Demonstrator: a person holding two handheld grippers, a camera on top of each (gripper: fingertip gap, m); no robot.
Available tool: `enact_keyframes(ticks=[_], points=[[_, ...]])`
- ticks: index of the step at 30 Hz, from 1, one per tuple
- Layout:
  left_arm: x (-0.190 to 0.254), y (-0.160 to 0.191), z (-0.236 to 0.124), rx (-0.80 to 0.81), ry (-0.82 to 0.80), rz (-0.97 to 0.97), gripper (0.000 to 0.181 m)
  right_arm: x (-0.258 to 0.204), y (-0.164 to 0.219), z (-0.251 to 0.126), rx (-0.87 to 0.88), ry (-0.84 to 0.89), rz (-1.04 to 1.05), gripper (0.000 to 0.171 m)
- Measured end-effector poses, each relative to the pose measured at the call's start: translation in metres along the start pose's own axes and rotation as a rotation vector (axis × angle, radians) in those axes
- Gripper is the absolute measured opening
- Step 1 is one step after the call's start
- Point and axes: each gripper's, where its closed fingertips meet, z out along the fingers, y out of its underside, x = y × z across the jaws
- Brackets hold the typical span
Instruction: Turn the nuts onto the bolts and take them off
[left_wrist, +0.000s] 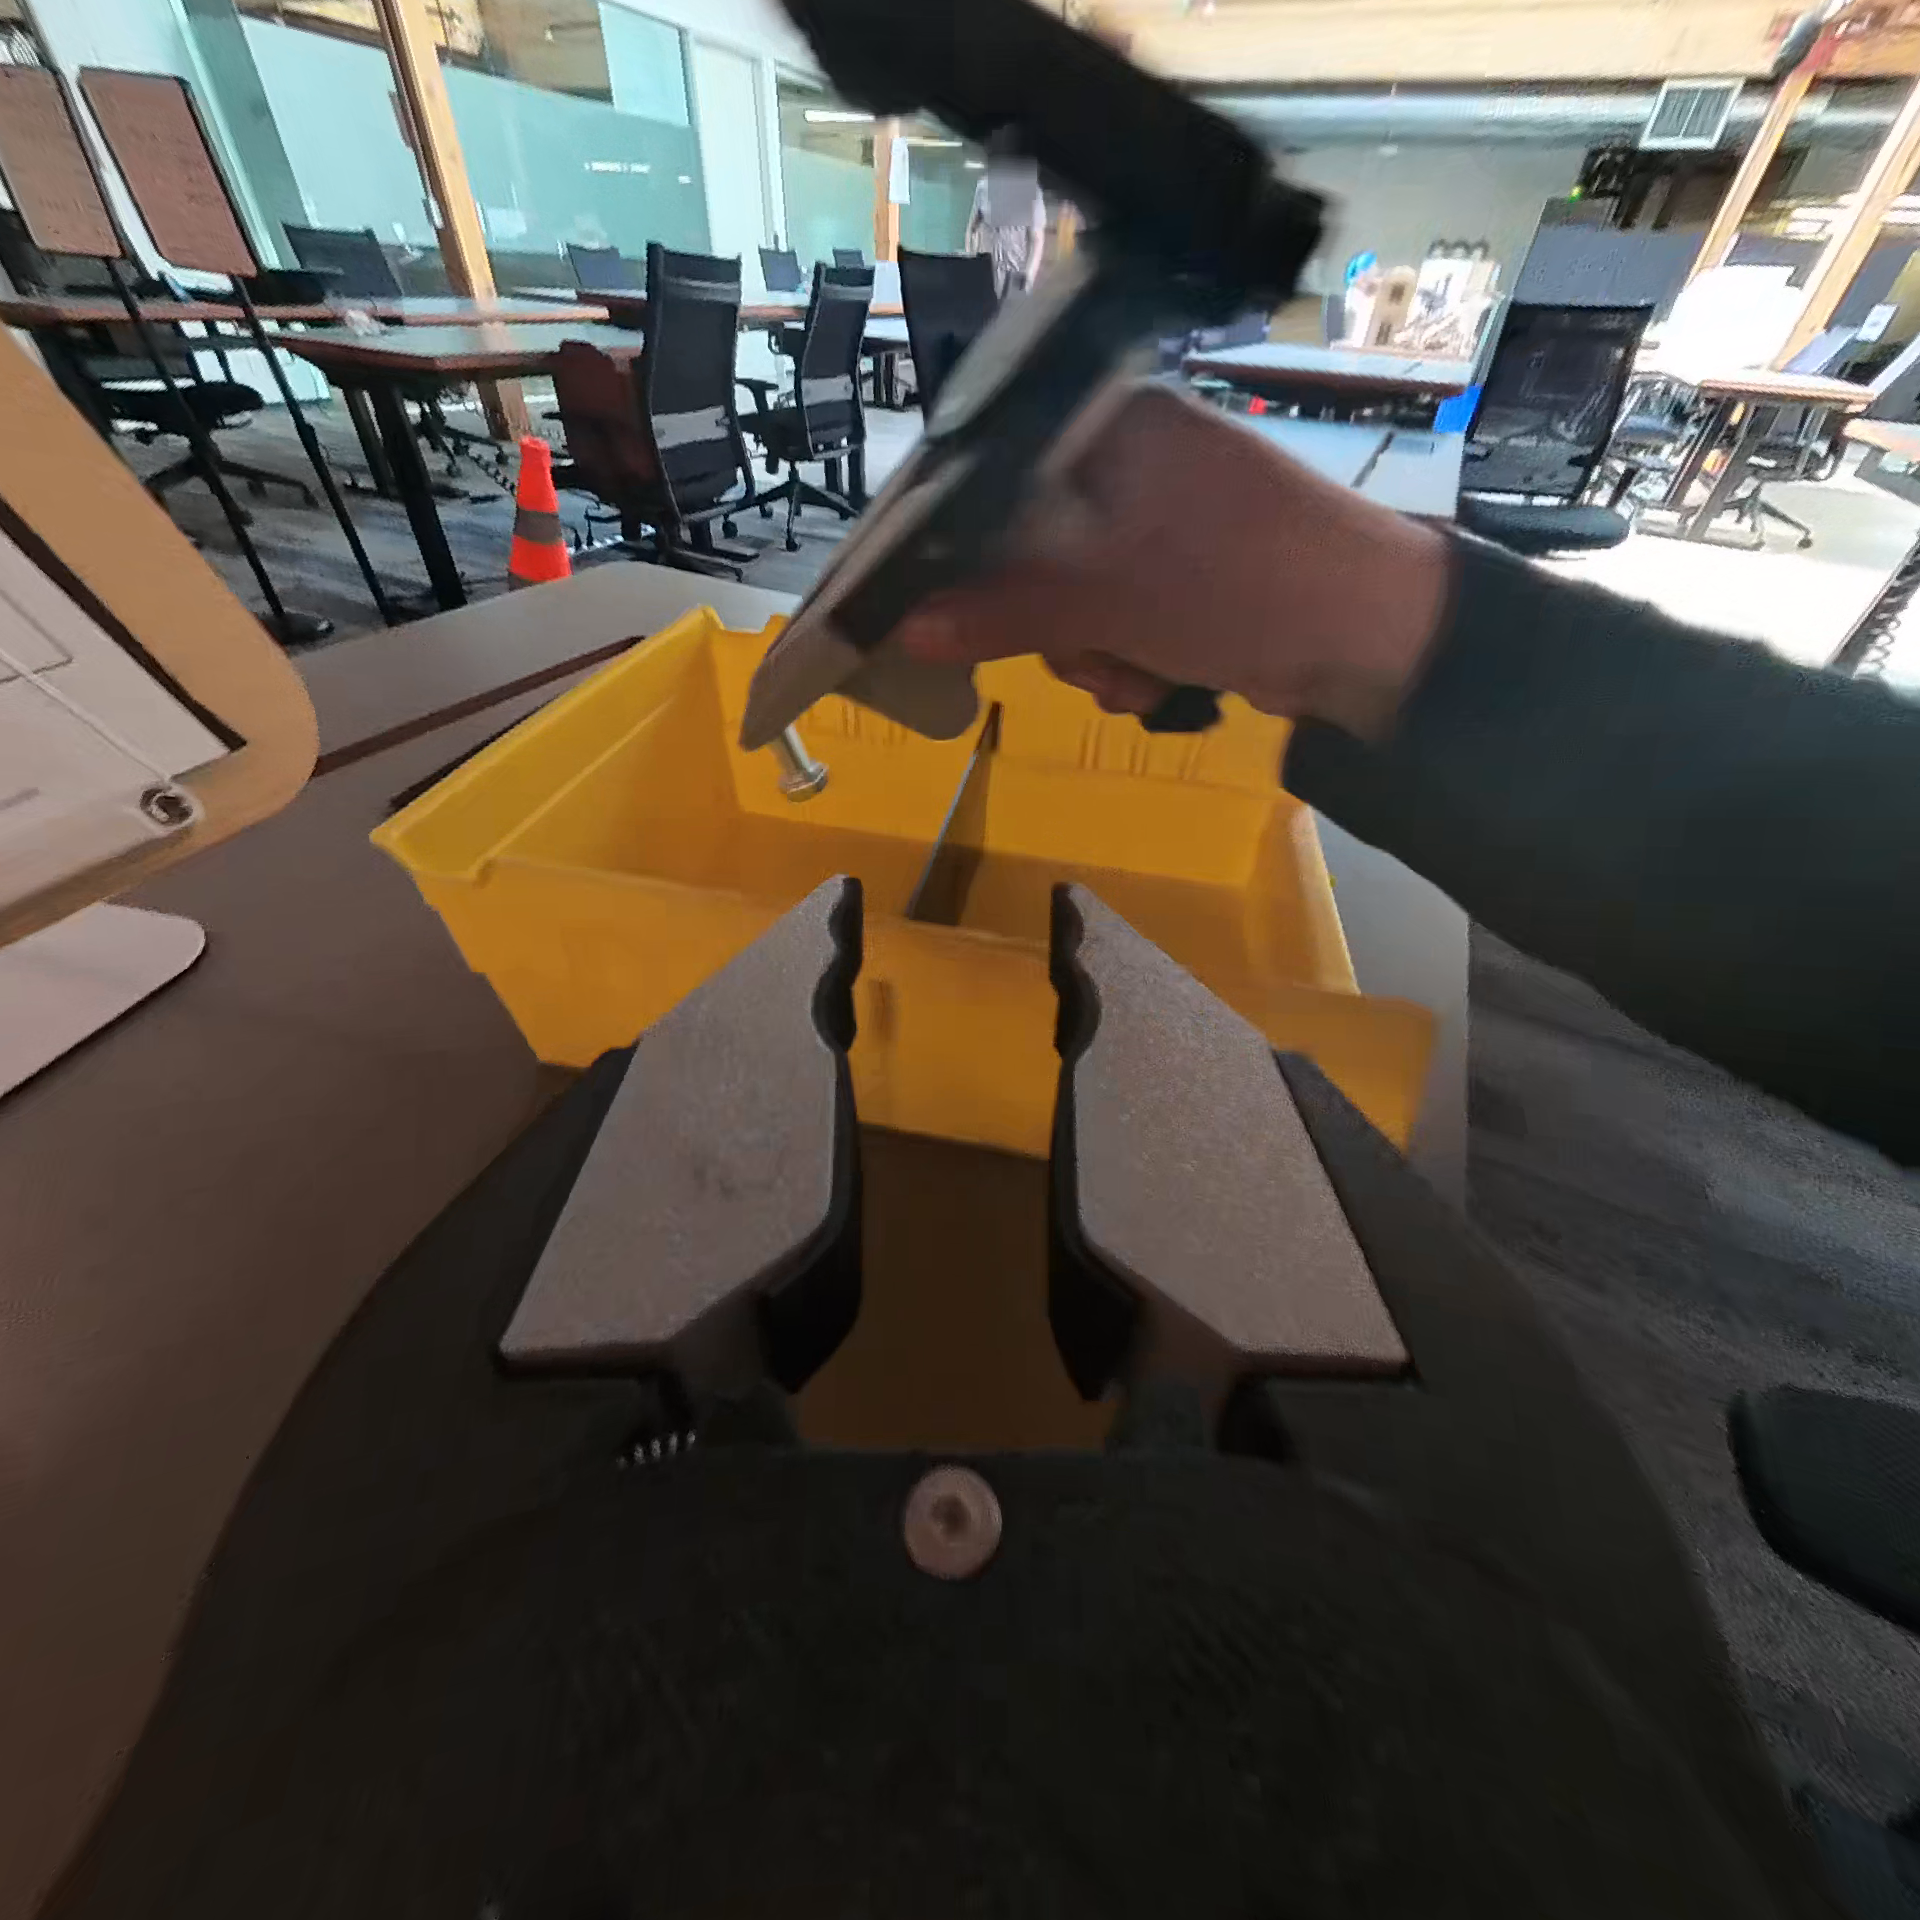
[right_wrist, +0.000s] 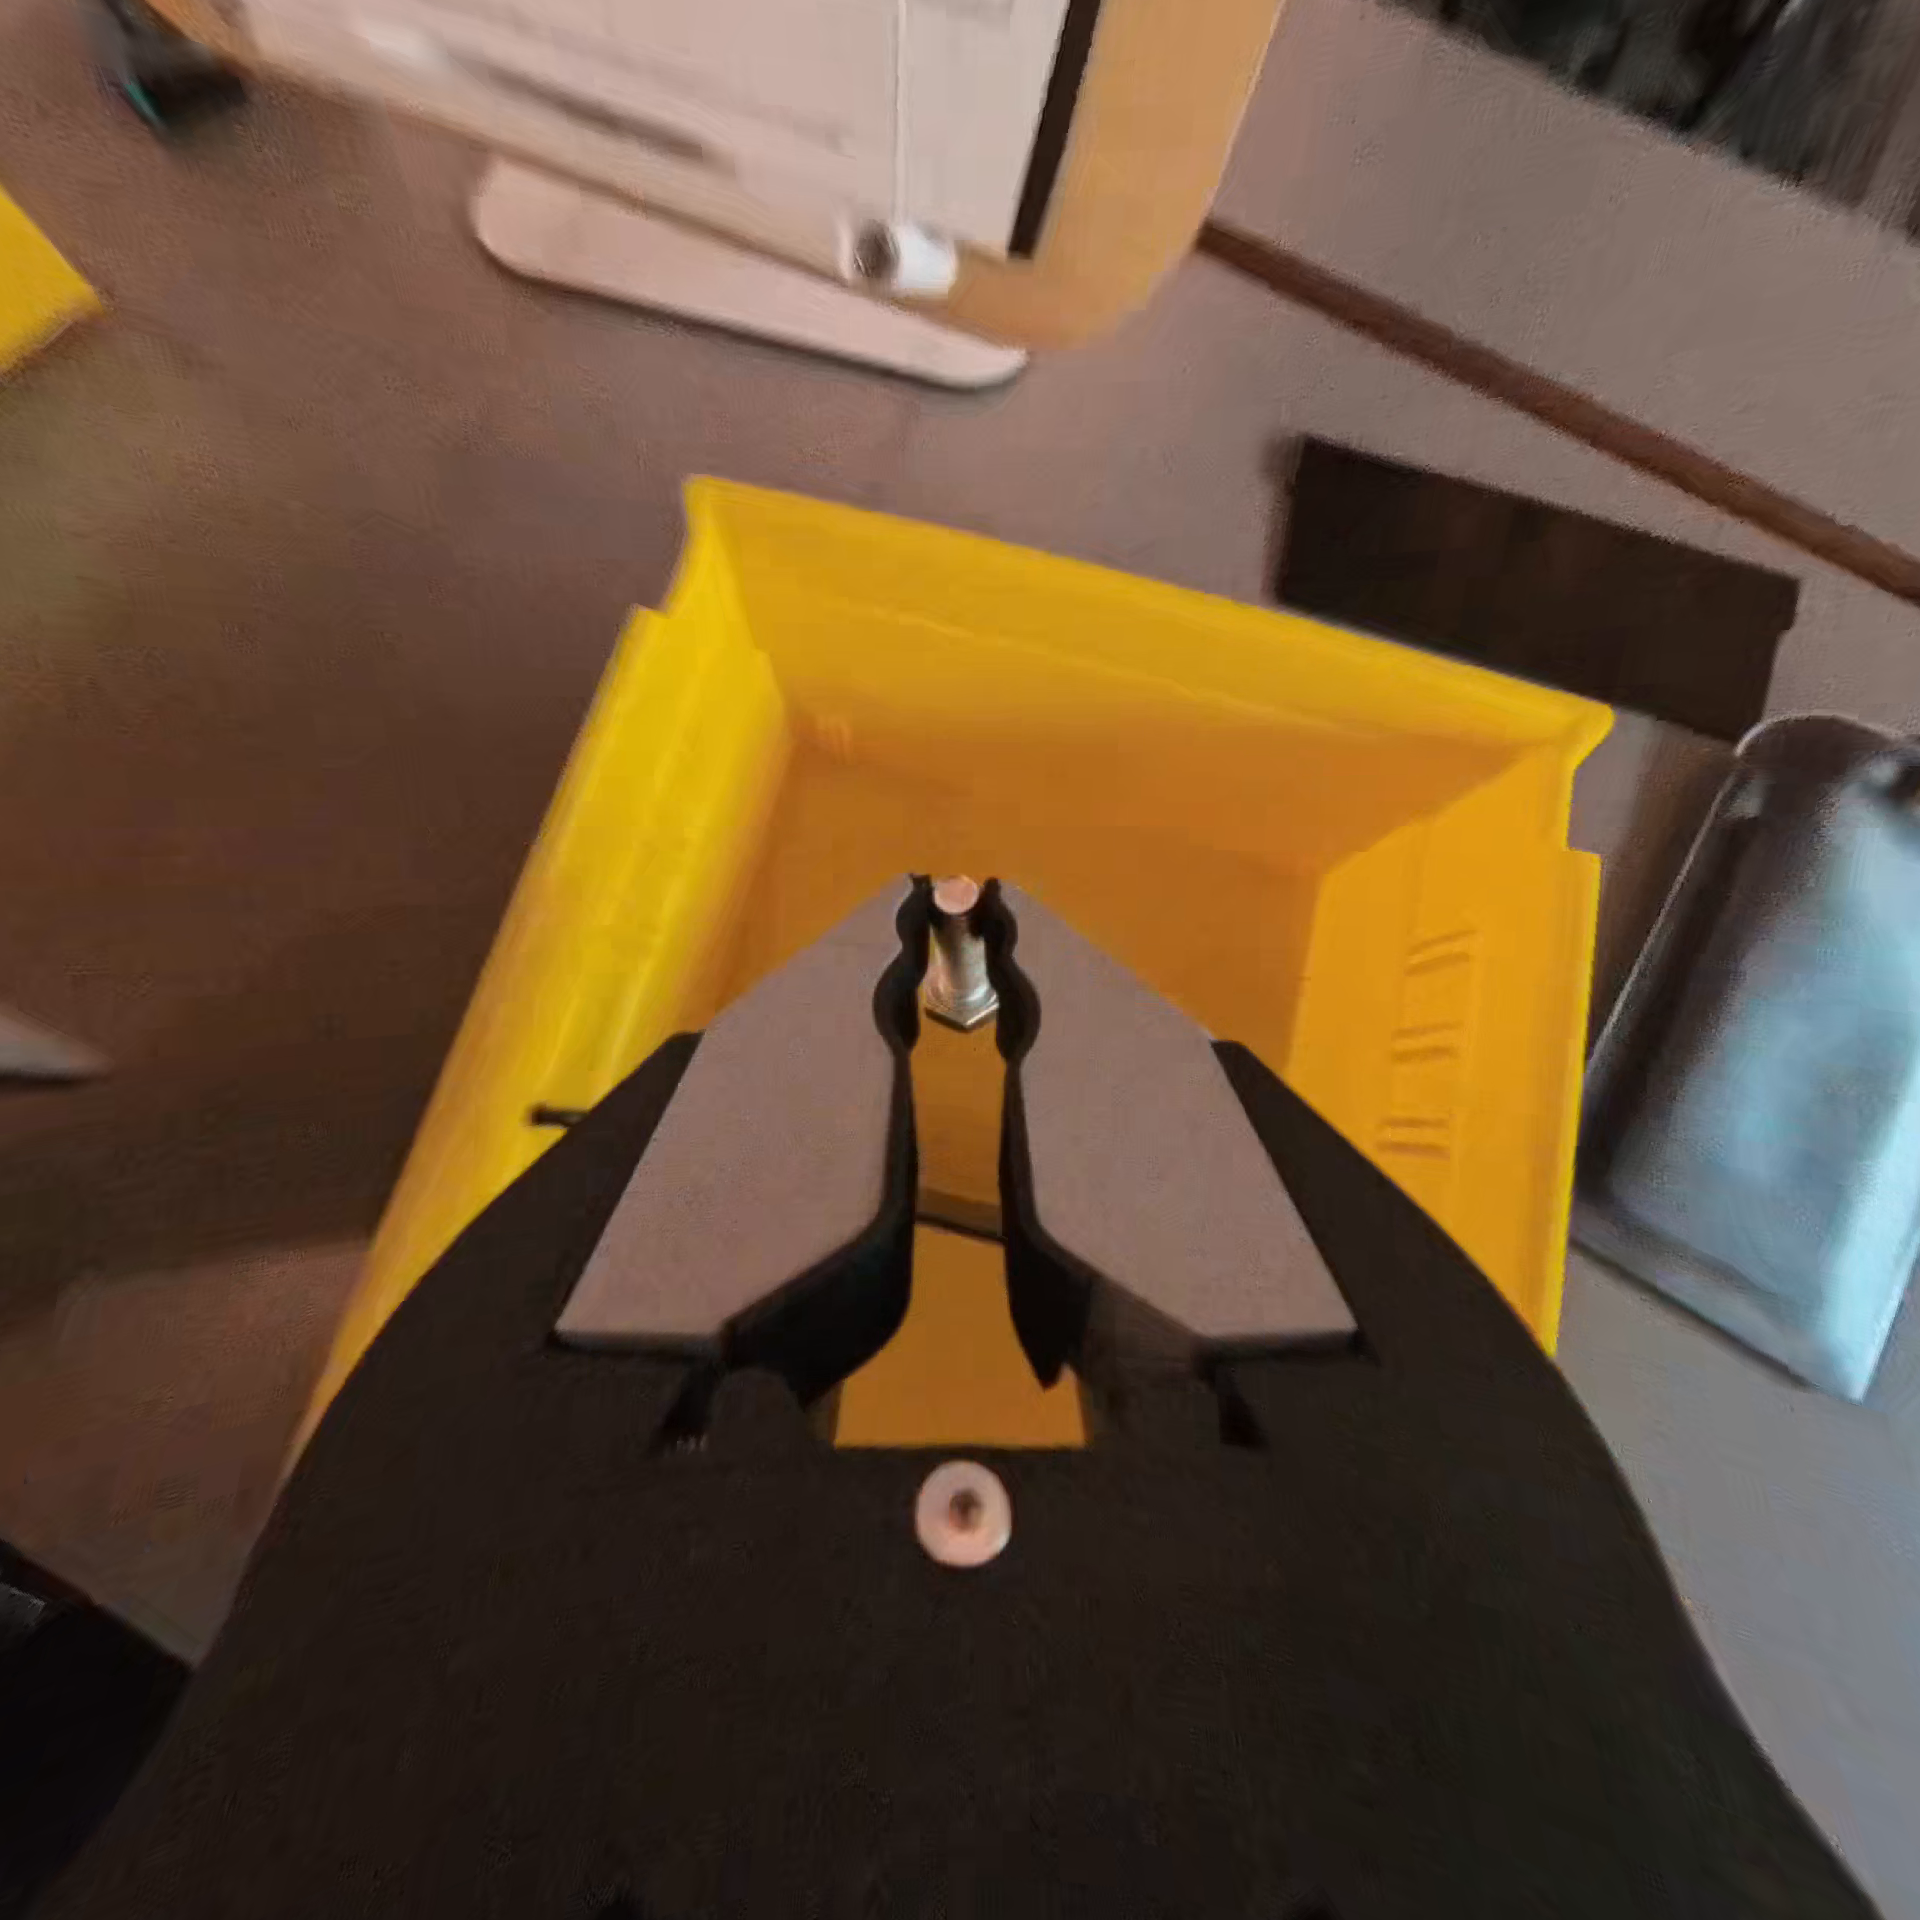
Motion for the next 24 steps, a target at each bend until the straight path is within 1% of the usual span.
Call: enact_keyframes(ticks=[3,4,5,6,8,10,12,13,14,15,16,18,19,20,21,22,23,24], points=[[0.006,0.001,-0.038,-0.058,-0.01,0.012,0.045,0.014,0.034,0.046,-0.363,0.039,-0.004,0.007],[0.008,-0.001,-0.054,-0.084,-0.014,0.021,0.05,0.016,0.043,0.054,-0.44,0.046,-0.01,0.008],[0.007,-0.001,-0.073,-0.119,-0.033,0.033,0.054,0.018,0.047,0.057,-0.481,0.068,-0.021,0.015],[0.003,-0.001,-0.095,-0.158,-0.065,0.051,0.058,0.02,0.045,0.057,-0.475,0.095,-0.039,0.016],[-0.013,0.001,-0.148,-0.231,-0.15,0.094,0.062,0.014,0.027,0.045,-0.358,0.117,-0.074,0.025],[-0.039,0.01,-0.211,-0.31,-0.282,0.118,0.066,-0.004,0.01,0.022,-0.219,0.083,-0.081,0.034],[-0.069,0.028,-0.274,-0.392,-0.436,0.099,0.068,-0.028,-0.002,-0.008,-0.079,0.031,-0.085,0.035],[-0.079,0.039,-0.3,-0.423,-0.481,0.066,0.07,-0.04,-0.007,-0.023,-0.017,0.008,-0.088,0.035],[-0.084,0.05,-0.319,-0.445,-0.492,0.021,0.071,-0.054,-0.012,-0.038,0.039,-0.015,-0.099,0.035],[-0.087,0.06,-0.329,-0.449,-0.483,-0.034,0.071,-0.068,-0.015,-0.05,0.088,-0.036,-0.114,0.036],[-0.086,0.068,-0.332,-0.44,-0.45,-0.089,0.072,-0.082,-0.017,-0.06,0.13,-0.052,-0.129,0.036],[-0.07,0.084,-0.318,-0.428,-0.3,-0.186,0.068,-0.108,-0.018,-0.073,0.178,-0.083,-0.161,0.038],[-0.065,0.089,-0.311,-0.427,-0.257,-0.219,0.081,-0.12,-0.018,-0.078,0.191,-0.096,-0.174,0.038],[-0.063,0.091,-0.307,-0.423,-0.231,-0.221,0.078,-0.131,-0.017,-0.081,0.199,-0.106,-0.187,0.039],[-0.062,0.092,-0.306,-0.42,-0.208,-0.226,0.071,-0.14,-0.015,-0.083,0.203,-0.111,-0.2,0.041],[-0.064,0.091,-0.308,-0.423,-0.194,-0.243,0.07,-0.148,-0.014,-0.086,0.205,-0.109,-0.213,0.042],[-0.071,0.09,-0.313,-0.444,-0.201,-0.242,0.073,-0.153,-0.013,-0.09,0.211,-0.1,-0.226,0.043],[-0.082,0.088,-0.323,-0.477,-0.225,-0.207,0.072,-0.159,-0.012,-0.094,0.22,-0.094,-0.241,0.042]])
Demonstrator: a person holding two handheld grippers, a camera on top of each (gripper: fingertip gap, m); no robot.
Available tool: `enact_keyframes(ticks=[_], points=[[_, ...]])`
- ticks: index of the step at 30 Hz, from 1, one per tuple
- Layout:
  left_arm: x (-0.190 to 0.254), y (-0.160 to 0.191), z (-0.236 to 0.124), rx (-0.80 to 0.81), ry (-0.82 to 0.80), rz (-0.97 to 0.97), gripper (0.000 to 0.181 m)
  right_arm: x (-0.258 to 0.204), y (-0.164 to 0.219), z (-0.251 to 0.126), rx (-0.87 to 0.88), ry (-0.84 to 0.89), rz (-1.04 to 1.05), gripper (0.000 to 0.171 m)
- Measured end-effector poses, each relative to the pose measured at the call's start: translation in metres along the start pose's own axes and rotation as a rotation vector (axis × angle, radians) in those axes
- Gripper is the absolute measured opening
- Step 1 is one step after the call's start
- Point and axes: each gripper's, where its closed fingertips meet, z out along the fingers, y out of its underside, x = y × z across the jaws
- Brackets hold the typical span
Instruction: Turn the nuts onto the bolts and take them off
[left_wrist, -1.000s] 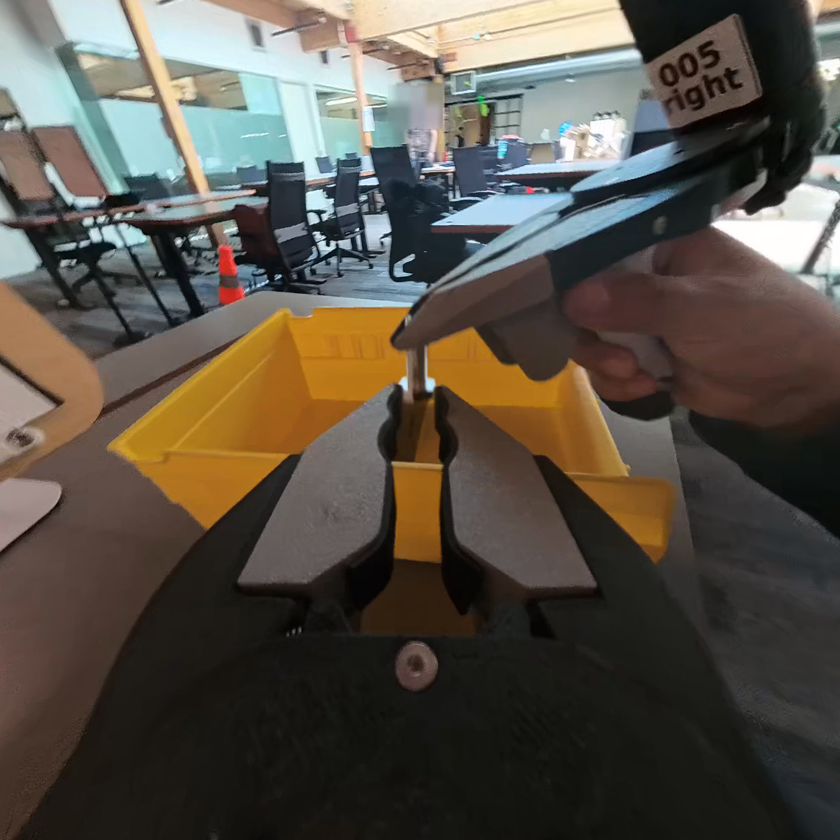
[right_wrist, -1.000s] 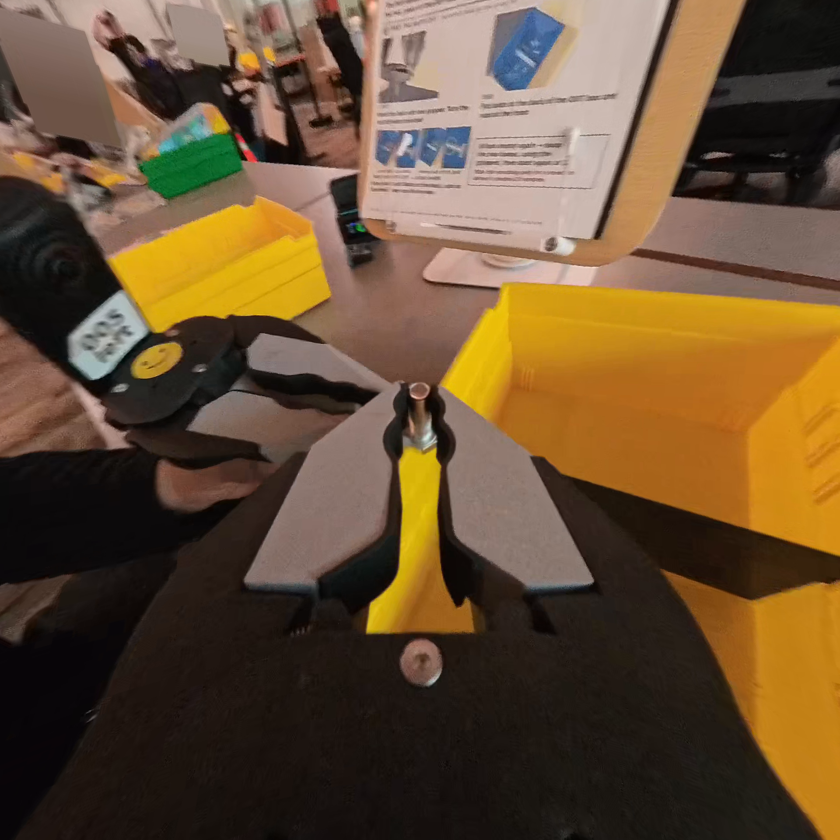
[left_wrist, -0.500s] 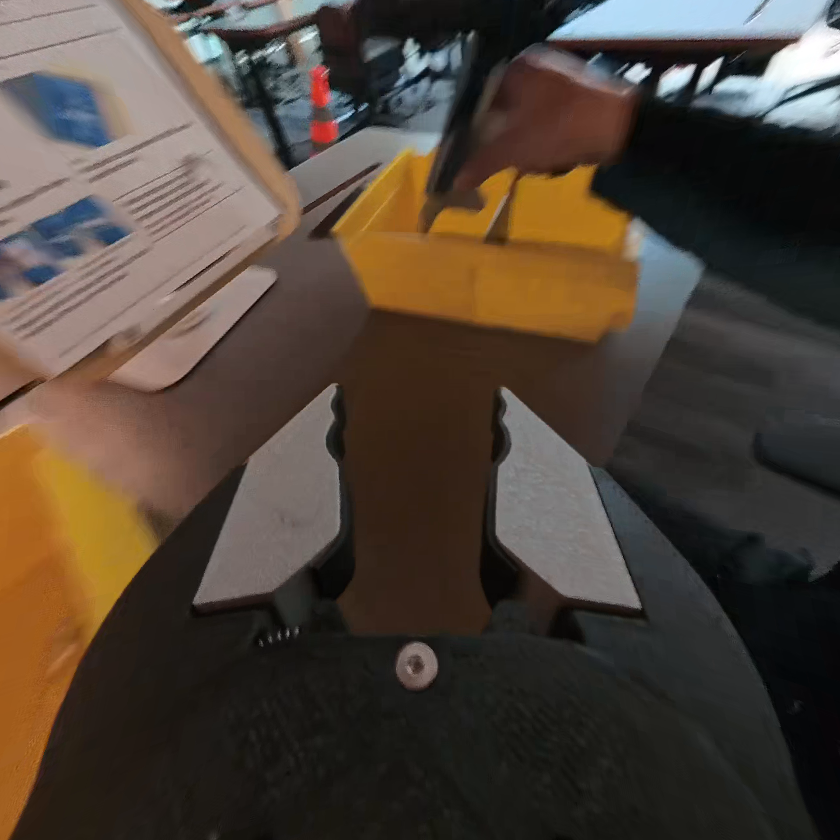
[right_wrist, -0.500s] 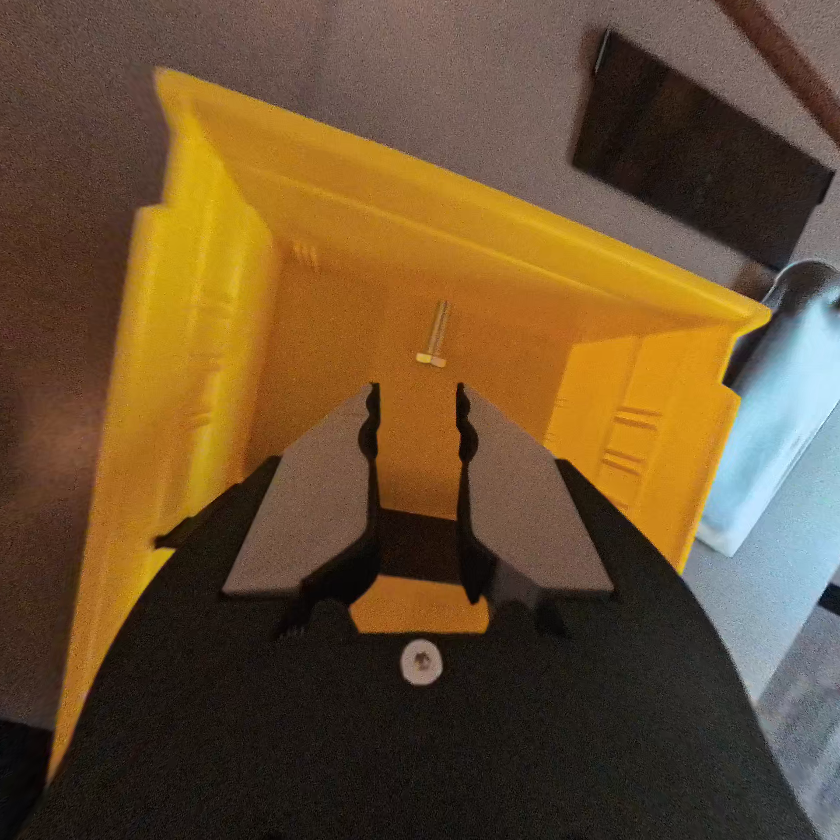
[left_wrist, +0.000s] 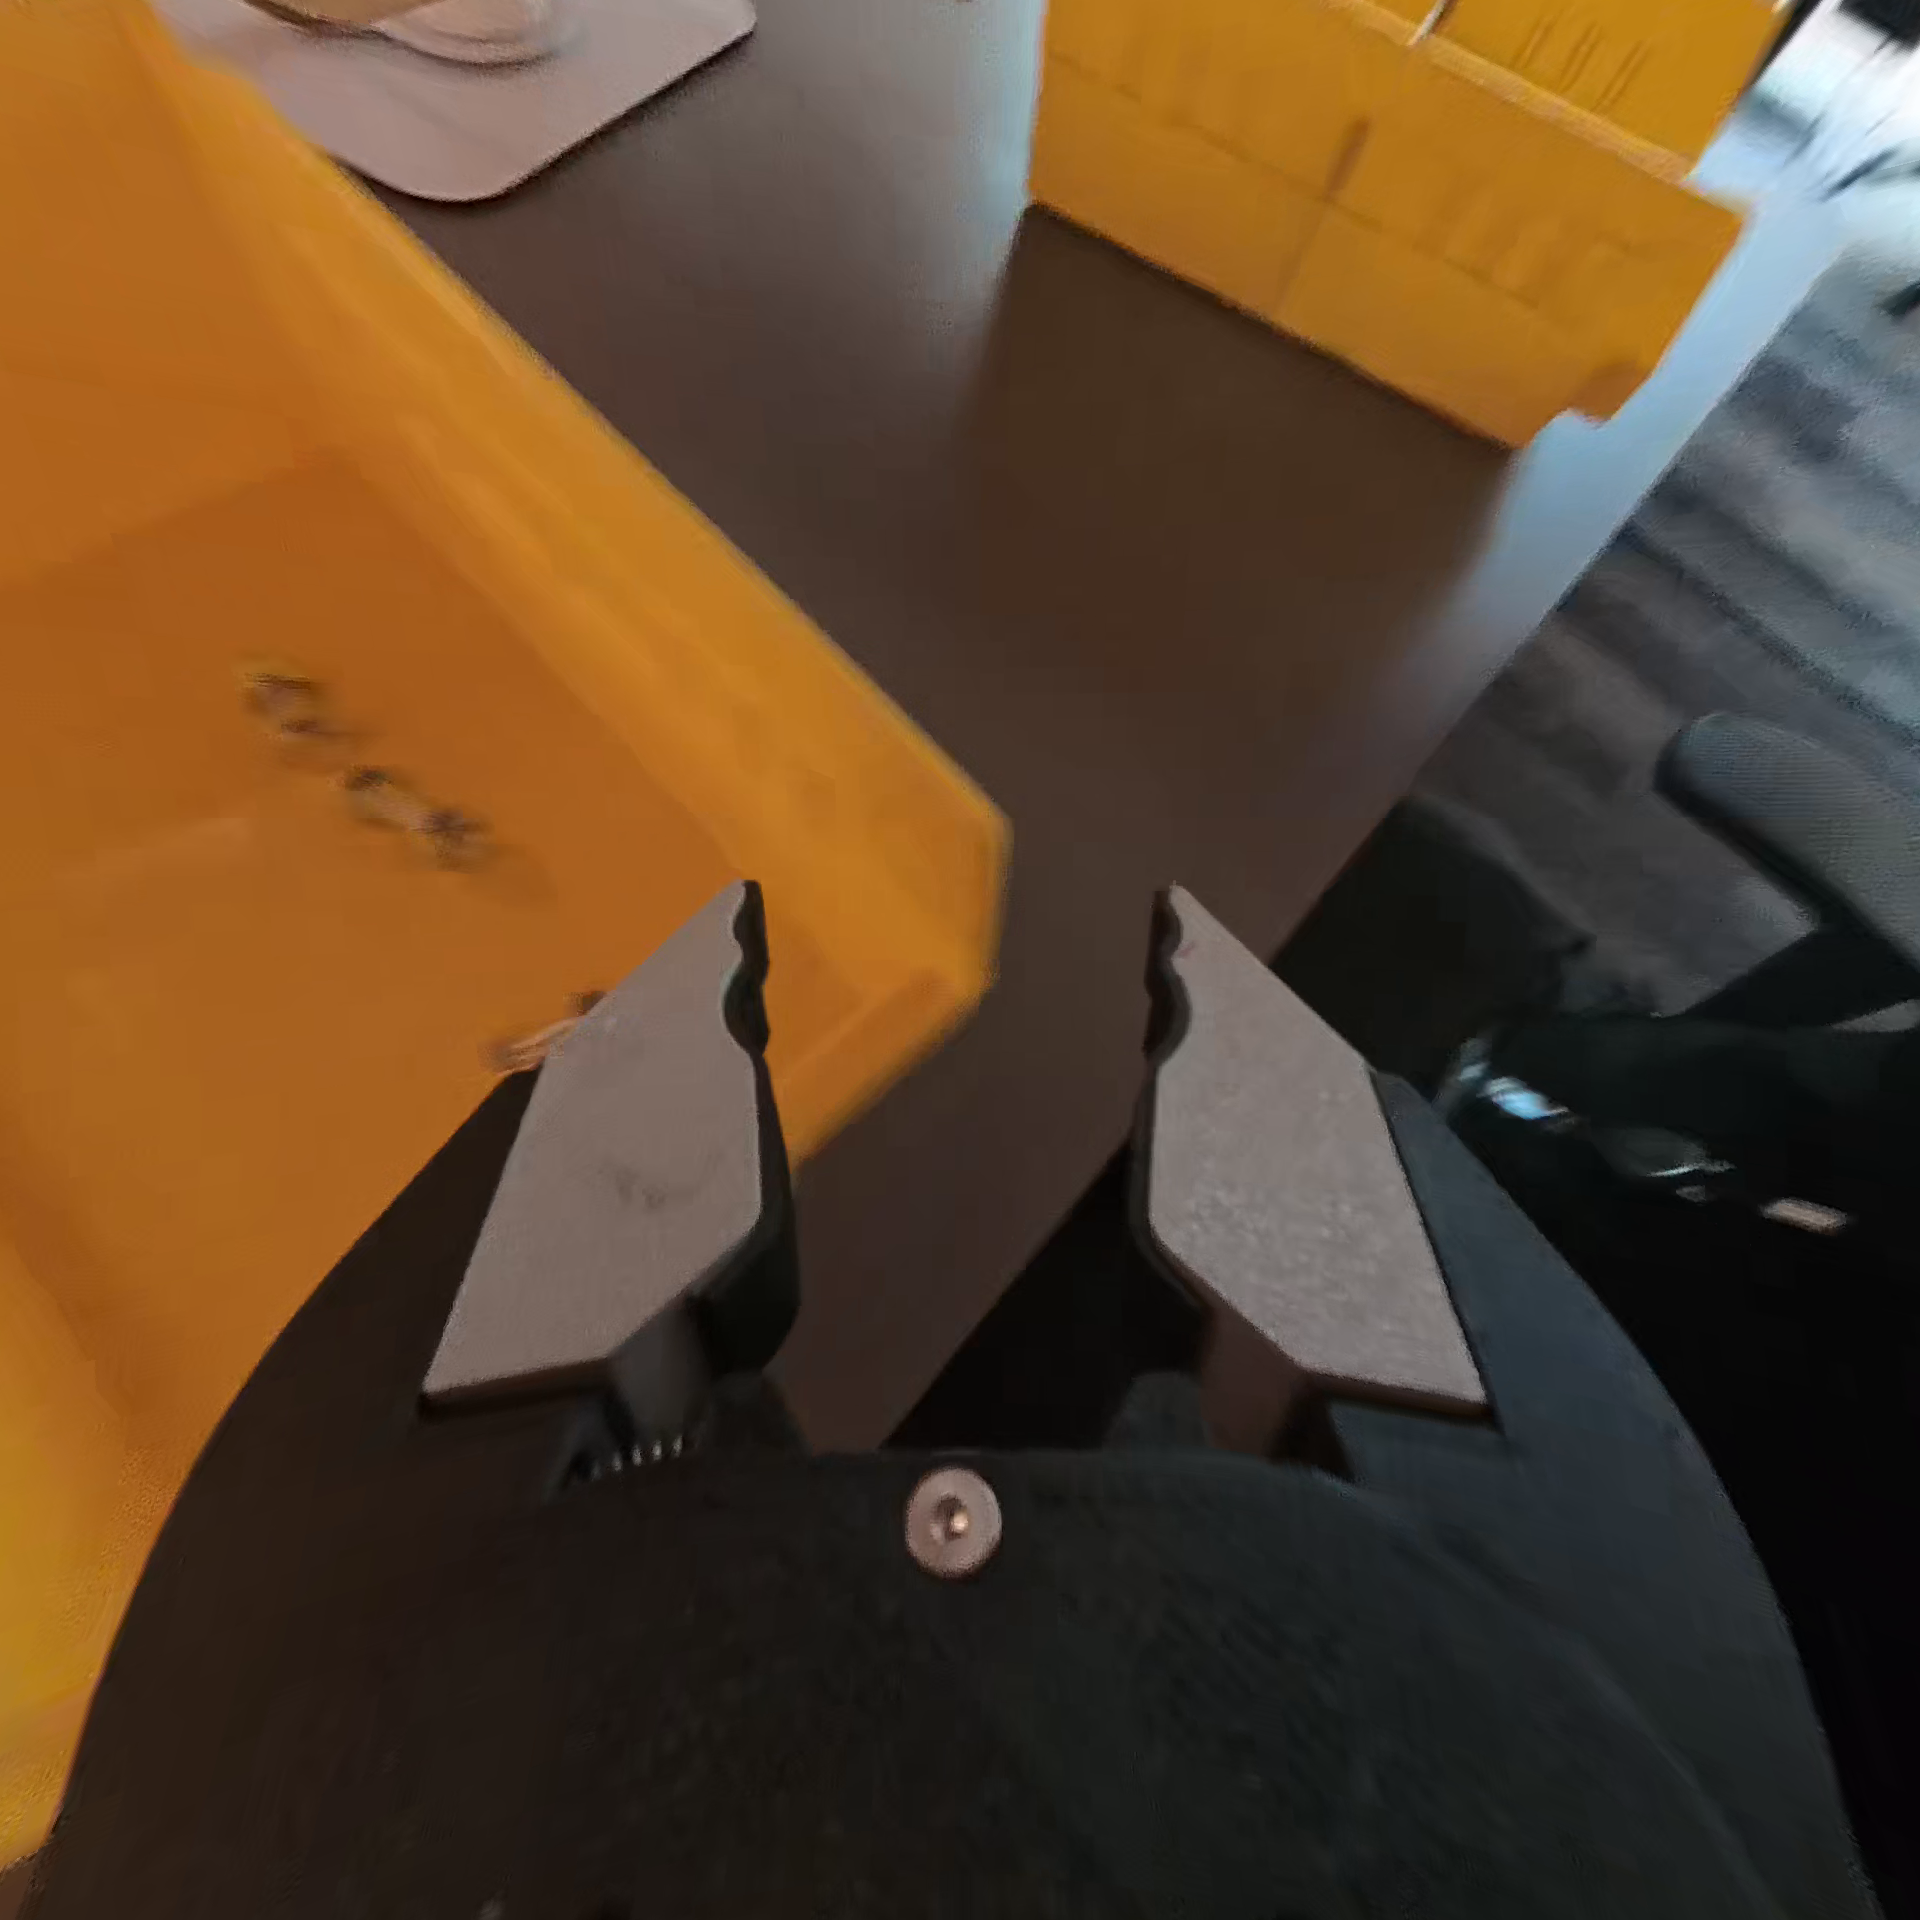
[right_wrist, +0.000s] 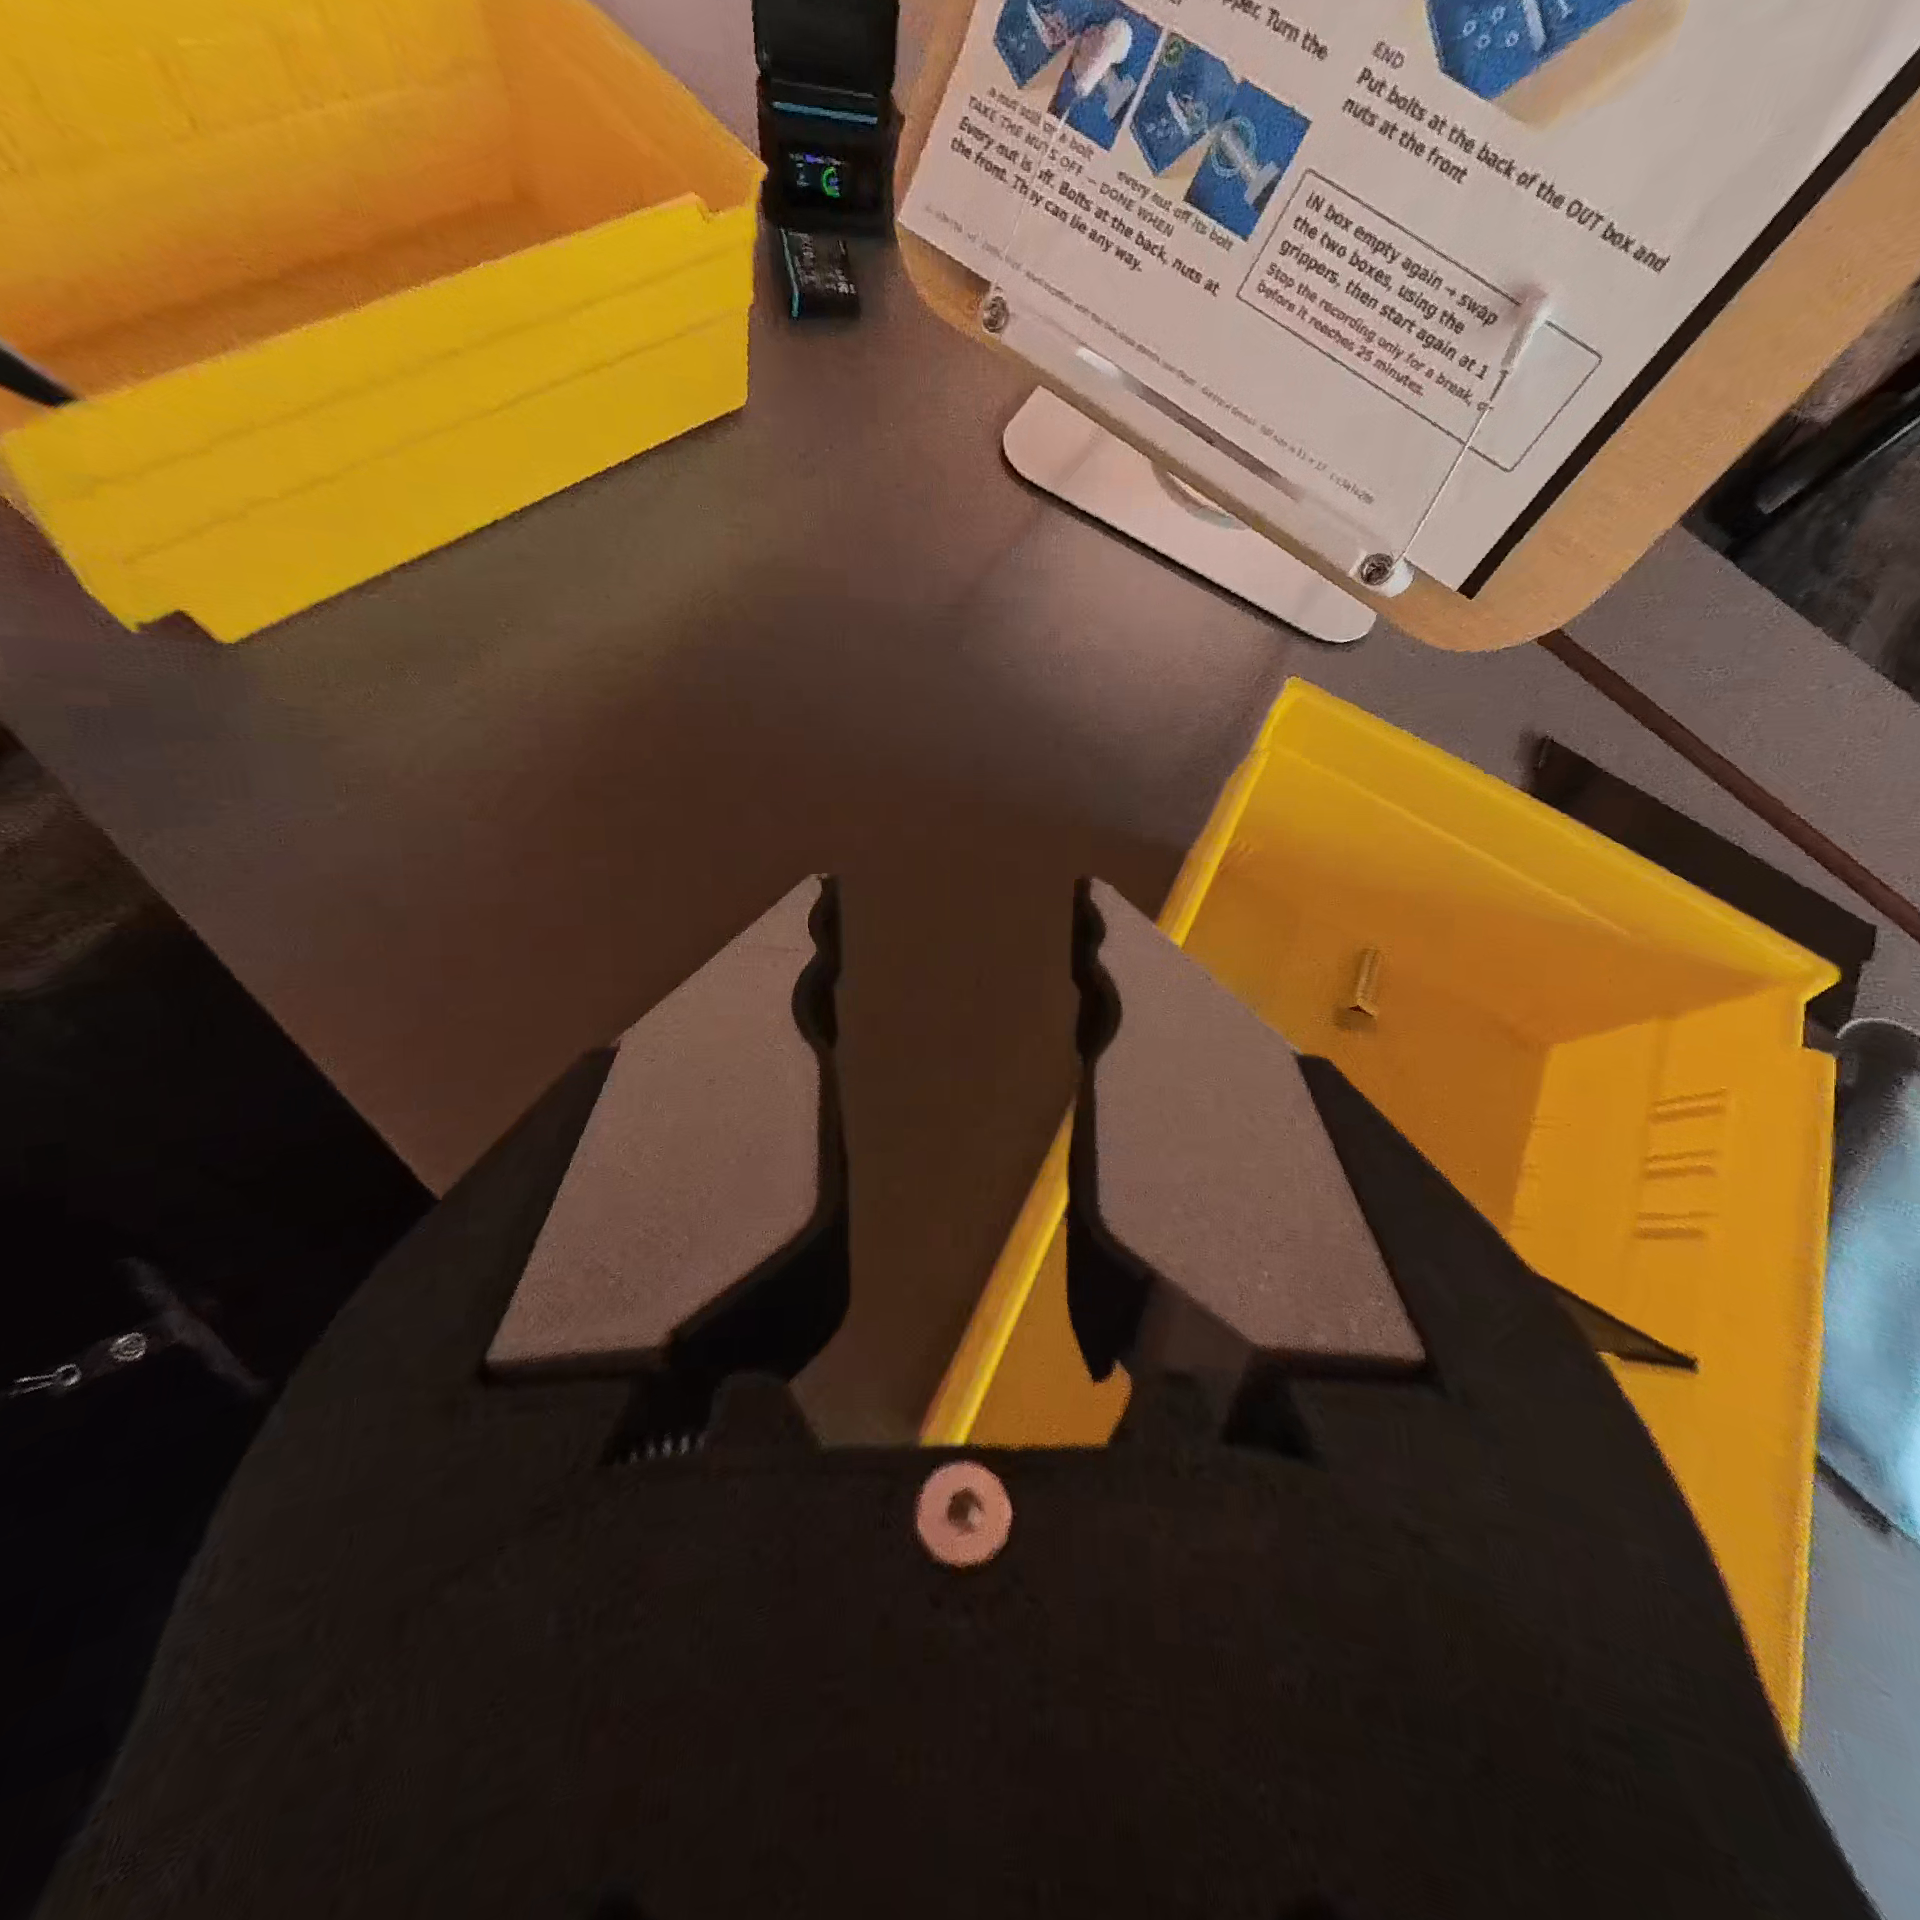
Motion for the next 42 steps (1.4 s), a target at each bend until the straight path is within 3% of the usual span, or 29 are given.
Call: enact_keyframes(ticks=[2,4,6,9,13,17,18,20,25,29,31,34,38,42], points=[[-0.041,-0.009,-0.021,-0.009,-0.13,0.029,0.056,-0.013,-0.004,-0.007,0.024,-0.009,-0.018,0.042],[-0.061,-0.02,-0.031,-0.027,-0.12,-0.004,0.054,-0.027,-0.004,-0.012,0.037,-0.037,-0.023,0.042],[-0.07,-0.01,-0.022,-0.18,-0.061,0.046,0.051,-0.039,-0.004,-0.013,0.049,-0.067,-0.035,0.043],[-0.087,0.014,-0.004,-0.412,-0.046,0.357,0.036,-0.055,-0.001,-0.012,0.069,-0.138,-0.043,0.043],[-0.092,0.047,0.011,-0.641,0.052,0.631,0.037,-0.062,0.011,-0.008,0.06,-0.222,0.006,0.044],[-0.11,0.07,0.023,-0.828,0.037,0.709,0.026,-0.061,0.018,-0.011,0.07,-0.237,0.022,0.045],[-0.112,0.068,0.025,-0.818,0.034,0.711,0.017,-0.061,0.018,-0.014,0.078,-0.242,0.023,0.045],[-0.112,0.067,0.026,-0.82,0.045,0.72,0.016,-0.06,0.017,-0.019,0.098,-0.241,0.023,0.044],[-0.11,0.033,0.026,-0.618,-0.026,0.656,0.015,-0.058,0.024,-0.028,0.122,-0.247,0.023,0.043],[-0.086,-0.062,0.011,-0.212,-0.096,0.467,0.015,-0.062,0.027,-0.029,0.162,-0.301,0.053,0.042],[-0.046,-0.108,0.006,-0.044,-0.044,0.375,0.015,-0.074,0.022,-0.029,0.202,-0.368,0.064,0.042],[0.038,-0.152,0.023,0.087,0.112,0.299,0.014,-0.092,0.002,-0.03,0.31,-0.442,0.057,0.043],[0.139,-0.171,0.078,0.174,0.358,0.244,0.015,-0.094,-0.027,-0.043,0.478,-0.448,0.033,0.041],[0.189,-0.172,0.129,0.194,0.542,0.19,0.015,-0.065,-0.024,-0.059,0.539,-0.407,0.076,0.041]])
